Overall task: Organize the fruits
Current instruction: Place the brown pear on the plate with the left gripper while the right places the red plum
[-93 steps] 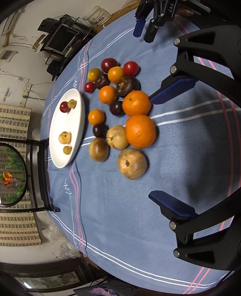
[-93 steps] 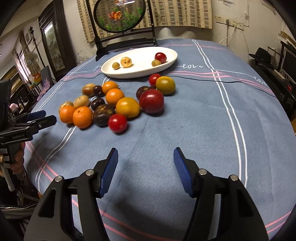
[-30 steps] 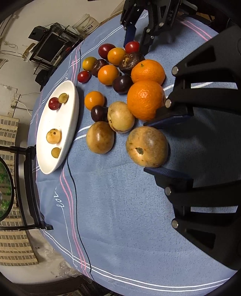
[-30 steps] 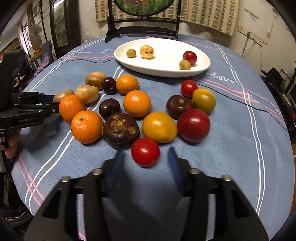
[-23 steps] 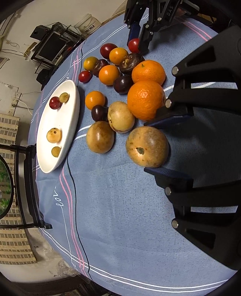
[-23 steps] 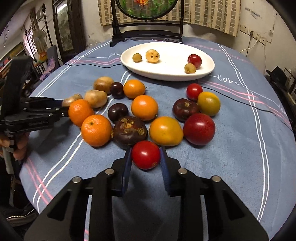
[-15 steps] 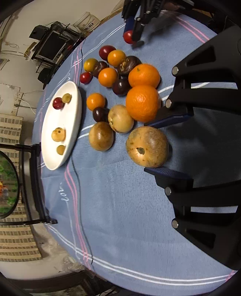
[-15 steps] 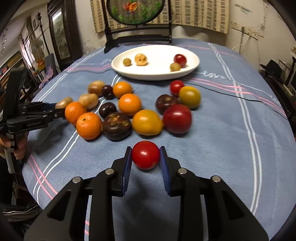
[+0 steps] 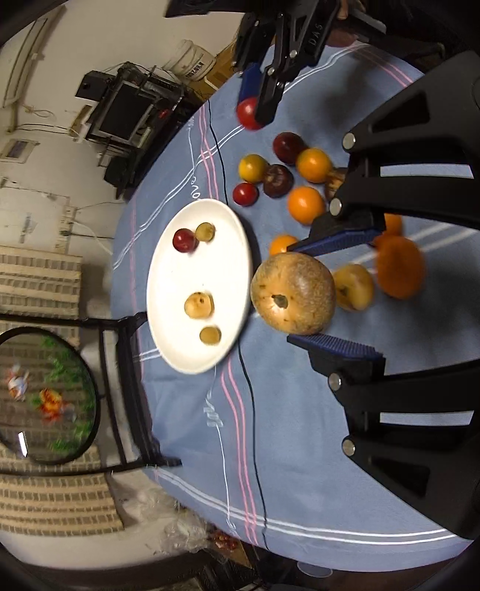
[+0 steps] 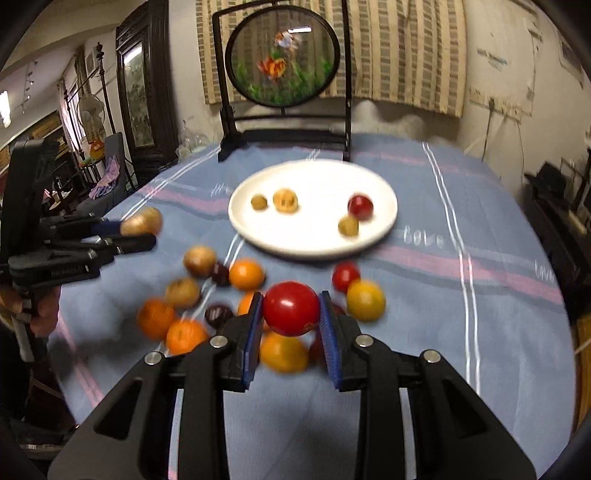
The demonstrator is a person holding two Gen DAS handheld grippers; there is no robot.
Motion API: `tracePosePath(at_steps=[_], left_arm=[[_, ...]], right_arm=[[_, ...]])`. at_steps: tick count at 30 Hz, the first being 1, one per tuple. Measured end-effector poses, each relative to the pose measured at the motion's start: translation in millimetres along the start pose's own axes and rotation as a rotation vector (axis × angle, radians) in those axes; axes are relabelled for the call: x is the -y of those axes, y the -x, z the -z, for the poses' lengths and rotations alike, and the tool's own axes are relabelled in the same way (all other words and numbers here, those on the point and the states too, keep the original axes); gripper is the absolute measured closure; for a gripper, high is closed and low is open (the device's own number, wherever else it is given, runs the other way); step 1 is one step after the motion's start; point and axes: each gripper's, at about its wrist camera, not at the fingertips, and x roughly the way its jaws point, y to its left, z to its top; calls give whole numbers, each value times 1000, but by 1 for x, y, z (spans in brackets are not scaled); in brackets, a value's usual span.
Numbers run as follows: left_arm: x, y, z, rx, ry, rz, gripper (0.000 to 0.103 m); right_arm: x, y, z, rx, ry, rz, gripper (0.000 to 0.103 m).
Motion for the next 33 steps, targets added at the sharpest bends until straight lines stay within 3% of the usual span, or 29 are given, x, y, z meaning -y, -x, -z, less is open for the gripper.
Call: tracePosePath(at_steps=[6, 10, 23, 25, 27, 31, 33], left_arm=[[1, -49, -37, -32, 26, -3, 61], [-8, -84, -55, -71, 61, -24, 61], [-18, -152, -66, -164, 93, -67, 60], [-17, -151, -67, -158, 92, -78, 53], [-16, -146, -68, -138, 88, -91, 32], [-14, -124, -72, -95, 91, -100, 26], [-15, -113, -72, -82, 102, -98, 23]], right_arm=[[9, -54, -37, -30, 23, 36, 73], [17, -85, -47, -79, 4, 10, 73], [35, -155, -63, -197, -18, 45, 72], [37, -160, -61, -223, -31, 47, 71], [38, -155, -60, -209, -46, 25, 69], [45, -129, -59, -147, -93, 9, 51], [46, -115, -58, -118, -105, 1, 47]])
